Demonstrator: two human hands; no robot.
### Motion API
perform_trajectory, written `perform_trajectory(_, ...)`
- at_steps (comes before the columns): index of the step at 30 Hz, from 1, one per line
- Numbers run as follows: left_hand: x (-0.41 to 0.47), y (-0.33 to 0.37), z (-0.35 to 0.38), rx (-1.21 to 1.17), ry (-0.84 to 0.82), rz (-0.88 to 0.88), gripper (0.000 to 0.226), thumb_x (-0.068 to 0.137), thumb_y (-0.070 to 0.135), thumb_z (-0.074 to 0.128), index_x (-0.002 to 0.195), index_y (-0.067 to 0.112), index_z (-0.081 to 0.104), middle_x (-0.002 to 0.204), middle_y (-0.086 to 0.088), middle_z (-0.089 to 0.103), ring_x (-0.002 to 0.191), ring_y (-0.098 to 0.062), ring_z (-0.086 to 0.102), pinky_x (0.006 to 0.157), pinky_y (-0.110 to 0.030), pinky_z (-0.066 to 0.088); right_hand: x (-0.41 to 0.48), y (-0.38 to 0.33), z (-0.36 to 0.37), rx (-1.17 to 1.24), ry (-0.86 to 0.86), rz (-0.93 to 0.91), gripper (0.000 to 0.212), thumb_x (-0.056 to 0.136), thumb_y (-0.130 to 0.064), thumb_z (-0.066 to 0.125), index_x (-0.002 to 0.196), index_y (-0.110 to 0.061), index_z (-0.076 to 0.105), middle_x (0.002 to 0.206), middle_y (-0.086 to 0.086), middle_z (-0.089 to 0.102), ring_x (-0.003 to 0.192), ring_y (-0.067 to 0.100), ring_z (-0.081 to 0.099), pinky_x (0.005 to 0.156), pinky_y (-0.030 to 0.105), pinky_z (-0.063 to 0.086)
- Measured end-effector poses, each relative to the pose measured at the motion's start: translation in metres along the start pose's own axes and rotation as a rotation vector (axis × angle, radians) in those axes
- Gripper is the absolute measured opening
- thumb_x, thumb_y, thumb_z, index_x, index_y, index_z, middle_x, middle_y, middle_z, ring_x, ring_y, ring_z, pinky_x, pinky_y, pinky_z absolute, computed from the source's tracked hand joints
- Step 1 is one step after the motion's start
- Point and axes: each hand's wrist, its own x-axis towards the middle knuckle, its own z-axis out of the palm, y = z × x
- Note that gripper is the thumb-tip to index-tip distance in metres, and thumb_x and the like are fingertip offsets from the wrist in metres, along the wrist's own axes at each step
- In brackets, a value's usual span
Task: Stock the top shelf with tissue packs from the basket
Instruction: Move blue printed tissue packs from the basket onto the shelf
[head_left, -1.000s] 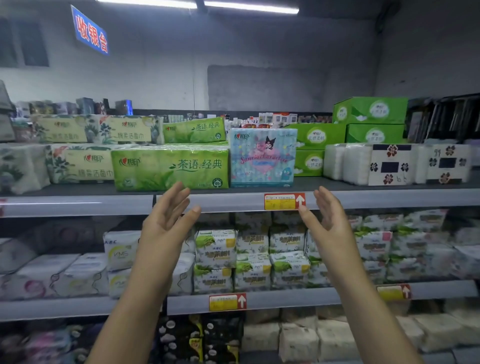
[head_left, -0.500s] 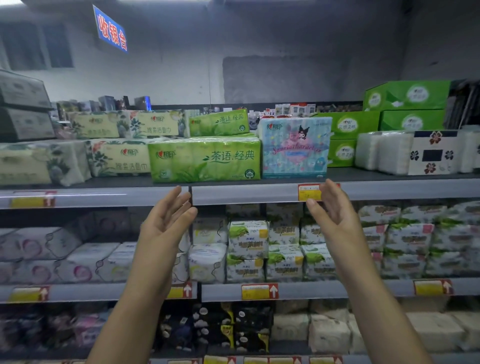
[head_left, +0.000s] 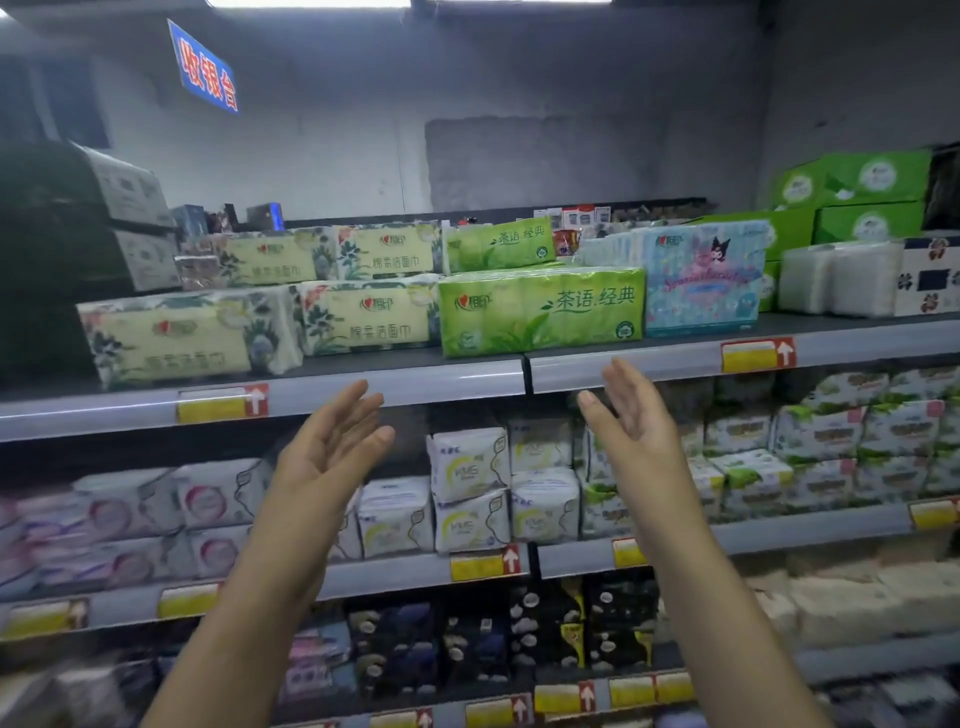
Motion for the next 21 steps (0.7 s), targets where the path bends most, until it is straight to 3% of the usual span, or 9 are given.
perform_trajectory(9,-0.001,0.014,-0.066,0.000,-0.028,0.015,0.050,0.089,0.021,0.058,0.136,0.032,0.047,0.127,0.020,0.059,0.117,0.007,0.053,0.090,-0.016,0.040,-0.024,-0.019,0.065,-0.055,0.008,0.001,0.064,0.085,-0.045,0.057,0.143,-0.036,0.032,0.140,-0.026,0.037,0.132,-0.005,0.033,0.114,0.033,0.028)
perform_trajectory(15,0.001,0.018,-0.078,-0.016,-0.013,0.037,0.041,0.081,0.030,0.060,0.118,0.045,0.053,0.127,0.020,0.060,0.119,0.004,0.054,0.097,-0.023,0.039,-0.021,-0.024,0.076,-0.090,-0.033,-0.008,0.055,0.090,-0.041,0.056,0.141,-0.038,0.034,0.143,-0.024,0.036,0.131,-0.006,0.032,0.111,0.030,0.029)
perform_trajectory(21,0.000,0.013,-0.083,-0.045,-0.026,0.037,0.046,0.078,0.032,0.060,0.122,0.043,0.051,0.127,0.020,0.060,0.116,0.007,0.054,0.091,-0.018,0.040,-0.029,-0.020,0.082,-0.089,-0.015,-0.007,0.051,0.088,-0.041,0.057,0.134,-0.042,0.036,0.139,-0.026,0.037,0.133,-0.004,0.033,0.108,0.027,0.030)
